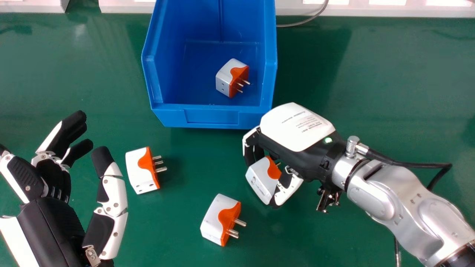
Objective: Pick all objects and put in blue box
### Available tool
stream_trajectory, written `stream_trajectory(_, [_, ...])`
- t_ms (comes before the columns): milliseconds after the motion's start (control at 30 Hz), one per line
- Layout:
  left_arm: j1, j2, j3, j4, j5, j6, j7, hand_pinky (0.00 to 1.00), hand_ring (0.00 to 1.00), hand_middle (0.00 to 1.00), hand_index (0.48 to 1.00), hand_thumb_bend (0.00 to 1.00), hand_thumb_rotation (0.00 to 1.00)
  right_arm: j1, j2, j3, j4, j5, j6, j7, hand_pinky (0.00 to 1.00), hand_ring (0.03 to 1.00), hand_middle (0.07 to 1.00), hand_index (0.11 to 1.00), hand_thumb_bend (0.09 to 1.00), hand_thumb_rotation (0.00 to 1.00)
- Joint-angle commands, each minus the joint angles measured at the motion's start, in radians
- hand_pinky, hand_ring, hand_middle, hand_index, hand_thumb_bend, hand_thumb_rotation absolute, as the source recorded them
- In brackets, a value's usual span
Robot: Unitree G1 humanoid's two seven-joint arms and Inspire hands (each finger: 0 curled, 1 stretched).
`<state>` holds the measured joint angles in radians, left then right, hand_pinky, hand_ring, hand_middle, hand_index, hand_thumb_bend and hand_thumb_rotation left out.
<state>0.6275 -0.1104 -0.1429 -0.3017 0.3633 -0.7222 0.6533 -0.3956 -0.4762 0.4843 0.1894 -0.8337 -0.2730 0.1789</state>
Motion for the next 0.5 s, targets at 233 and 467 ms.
stream_trajectory(233, [0.021, -0.081, -0.033, -0.025, -0.001, -0.025, 0.001, 0.68, 0.74, 0.74, 0.728, 0.24, 0.0, 0.045, -0.002, -0.078, -0.039, 0.096, -0.173, -0.158, 0.35, 0.434, 0.469, 0.527, 0.498, 0.0])
stream_trajectory(467, [0.017, -0.077, -0.028, -0.023, 0.006, -0.021, 0.0, 0.68, 0.74, 0.74, 0.731, 0.24, 0.0, 0.093, 0.035, -0.143, -0.055, 0.165, -0.361, -0.327, 0.35, 0.437, 0.498, 0.483, 0.501, 0.0])
